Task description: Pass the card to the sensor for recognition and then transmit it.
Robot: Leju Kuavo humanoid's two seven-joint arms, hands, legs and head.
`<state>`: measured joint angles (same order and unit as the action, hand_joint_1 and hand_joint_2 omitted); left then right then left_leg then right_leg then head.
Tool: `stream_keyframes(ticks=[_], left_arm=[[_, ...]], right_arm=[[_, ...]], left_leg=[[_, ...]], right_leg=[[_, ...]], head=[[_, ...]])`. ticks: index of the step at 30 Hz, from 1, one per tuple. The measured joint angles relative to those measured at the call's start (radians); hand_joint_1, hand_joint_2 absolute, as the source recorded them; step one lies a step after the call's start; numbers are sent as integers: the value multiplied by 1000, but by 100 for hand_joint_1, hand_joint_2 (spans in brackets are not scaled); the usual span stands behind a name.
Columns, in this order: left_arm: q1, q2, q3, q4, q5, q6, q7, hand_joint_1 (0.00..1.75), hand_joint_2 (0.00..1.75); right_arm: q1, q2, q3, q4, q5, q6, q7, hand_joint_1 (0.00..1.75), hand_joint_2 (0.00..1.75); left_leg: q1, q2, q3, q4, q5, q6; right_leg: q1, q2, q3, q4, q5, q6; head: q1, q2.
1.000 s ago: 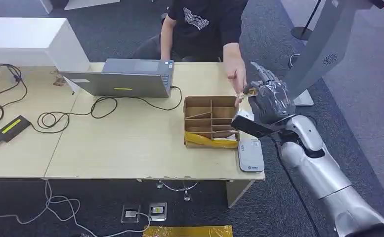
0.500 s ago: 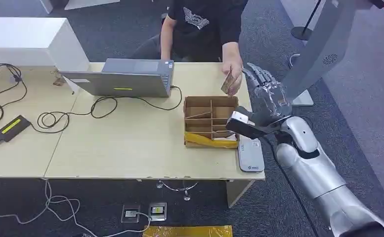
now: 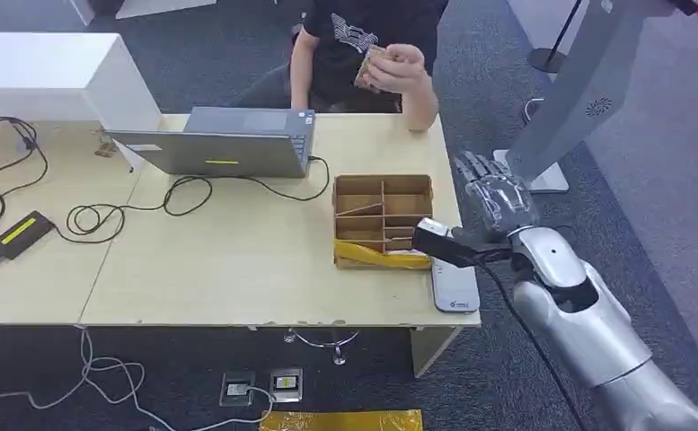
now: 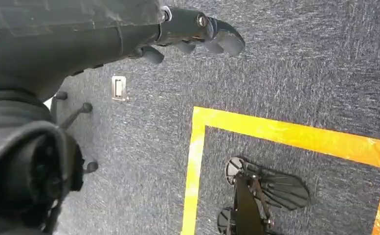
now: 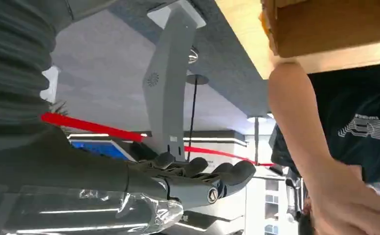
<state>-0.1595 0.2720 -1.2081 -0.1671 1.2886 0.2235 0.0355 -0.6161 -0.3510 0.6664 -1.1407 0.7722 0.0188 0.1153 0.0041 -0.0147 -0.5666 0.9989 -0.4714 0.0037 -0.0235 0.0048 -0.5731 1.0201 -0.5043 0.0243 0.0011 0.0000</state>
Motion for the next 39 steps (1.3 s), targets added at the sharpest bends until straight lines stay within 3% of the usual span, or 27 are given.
stream_keyframes(ticks=[7, 17, 30, 39], left_arm=[[1, -2, 0, 0, 8, 14, 1, 0, 0], [0, -11, 0, 0, 8, 16, 1, 0, 0], [-4, -18, 0, 0, 14, 30, 20, 0, 0], [-4, -19, 0, 0, 11, 14, 20, 0, 0]], right_arm=[[50, -19, 0, -98, 27, 67, 72, 0, 175], [128, -8, 6, -133, 63, 47, 122, 0, 175], [140, 89, 19, 7, 91, -62, 133, 0, 175], [152, 129, 19, 58, 139, -103, 206, 0, 175]], left_leg=[[0, 0, 0, 0, 0, 0], [0, 0, -1, 0, 0, 0], [1, 0, -1, 0, 0, 0], [1, 0, -1, 0, 0, 0]], right_leg=[[0, 0, 0, 0, 0, 0], [1, 0, 0, 0, 0, 0], [1, 0, 0, 0, 0, 0], [1, 0, 0, 0, 0, 0]], head=[[0, 0], [0, 0], [0, 0], [0, 0]])
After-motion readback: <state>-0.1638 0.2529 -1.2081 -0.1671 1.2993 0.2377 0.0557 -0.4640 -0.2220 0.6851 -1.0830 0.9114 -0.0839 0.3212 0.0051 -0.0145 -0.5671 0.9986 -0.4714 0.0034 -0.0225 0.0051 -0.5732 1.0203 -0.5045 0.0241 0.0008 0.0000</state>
